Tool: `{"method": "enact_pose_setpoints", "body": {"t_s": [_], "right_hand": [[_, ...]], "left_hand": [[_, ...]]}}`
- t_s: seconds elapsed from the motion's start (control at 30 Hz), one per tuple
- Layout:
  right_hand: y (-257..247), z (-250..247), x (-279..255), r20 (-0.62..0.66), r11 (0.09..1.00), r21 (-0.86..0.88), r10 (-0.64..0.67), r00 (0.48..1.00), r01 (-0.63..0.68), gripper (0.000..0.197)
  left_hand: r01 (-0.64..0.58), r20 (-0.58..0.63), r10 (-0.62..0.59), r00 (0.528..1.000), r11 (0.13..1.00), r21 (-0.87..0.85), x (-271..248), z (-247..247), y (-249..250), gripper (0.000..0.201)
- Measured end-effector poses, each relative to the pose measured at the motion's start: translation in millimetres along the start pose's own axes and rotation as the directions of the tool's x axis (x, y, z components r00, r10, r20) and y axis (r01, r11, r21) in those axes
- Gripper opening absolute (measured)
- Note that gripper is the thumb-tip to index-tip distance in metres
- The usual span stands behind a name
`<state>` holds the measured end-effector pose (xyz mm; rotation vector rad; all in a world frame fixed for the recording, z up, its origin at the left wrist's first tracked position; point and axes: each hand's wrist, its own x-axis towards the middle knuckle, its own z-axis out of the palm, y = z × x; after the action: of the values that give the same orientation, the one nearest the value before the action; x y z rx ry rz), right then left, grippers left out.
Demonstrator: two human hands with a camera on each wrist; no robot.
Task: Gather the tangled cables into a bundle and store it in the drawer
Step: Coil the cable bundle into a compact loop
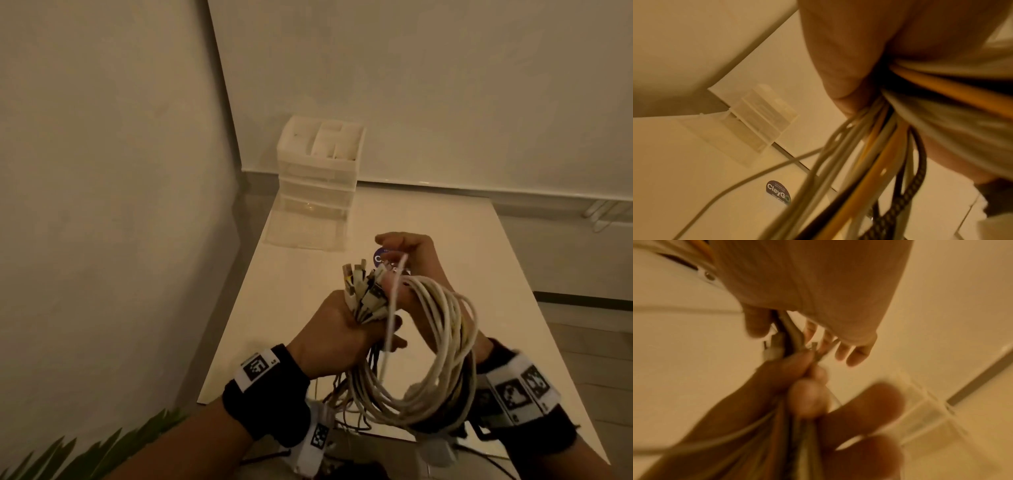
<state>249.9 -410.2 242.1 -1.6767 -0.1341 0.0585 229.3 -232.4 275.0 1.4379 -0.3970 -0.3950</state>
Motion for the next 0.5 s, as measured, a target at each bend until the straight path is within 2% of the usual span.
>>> {"method": "enact_pose_setpoints", "body": {"t_s": [0.07, 0.17, 0.23, 0.3, 0.33, 0.4, 0.47, 0.5], "right_hand": [[-24.2, -4.4, -1.7, 0.121, 1.000, 0.018, -0.014, 0.993, 0.012, 0.039], [-56.4, -6.8, -8.4, 0.254, 0.961, 0.276, -0.052, 0.966, -0.021, 0.076], [-68.7, 12.4, -17.9, 0.374, 0.992, 0.125, -0.030, 0.927, -0.018, 0.082], [-68.7, 40.1, -18.0, 0.444, 0.998, -0.064, 0.025, 0.896, 0.004, 0.064], [-69.1, 55.3, -14.3, 0.419, 0.994, -0.098, 0.007, 0.908, 0.037, 0.050], [-72.2, 78.7, -5.3, 0.297, 0.995, -0.042, -0.079, 0.952, 0.095, 0.026], [-77.7, 93.9, 0.2, 0.245, 0.998, 0.061, -0.045, 0.969, 0.031, 0.005], [-79.6, 100.1, 2.6, 0.239, 0.996, 0.085, -0.009, 0.971, -0.011, 0.012]], "left_hand": [[-0.029, -0.039, 0.025, 0.999, 0.995, -0.093, 1.6, -5.3, 9.1, 0.012], [-0.168, -0.140, 0.142, 0.980, 0.966, -0.194, 2.5, -18.4, 38.3, 0.013], [-0.220, -0.170, 0.188, 0.967, 0.955, -0.200, 7.5, -30.1, 58.6, 0.021], [-0.205, -0.205, 0.170, 0.964, 0.965, -0.164, 15.1, -35.6, 66.3, 0.033], [-0.182, -0.221, 0.144, 0.965, 0.970, -0.160, 18.4, -36.1, 69.5, 0.034], [-0.122, -0.257, 0.076, 0.964, 0.978, -0.171, 22.5, -36.1, 75.9, 0.031], [-0.070, -0.288, 0.021, 0.957, 0.985, -0.160, 25.1, -42.4, 84.6, 0.031], [-0.065, -0.312, 0.020, 0.950, 0.989, -0.135, 26.8, -48.0, 89.1, 0.029]]}}
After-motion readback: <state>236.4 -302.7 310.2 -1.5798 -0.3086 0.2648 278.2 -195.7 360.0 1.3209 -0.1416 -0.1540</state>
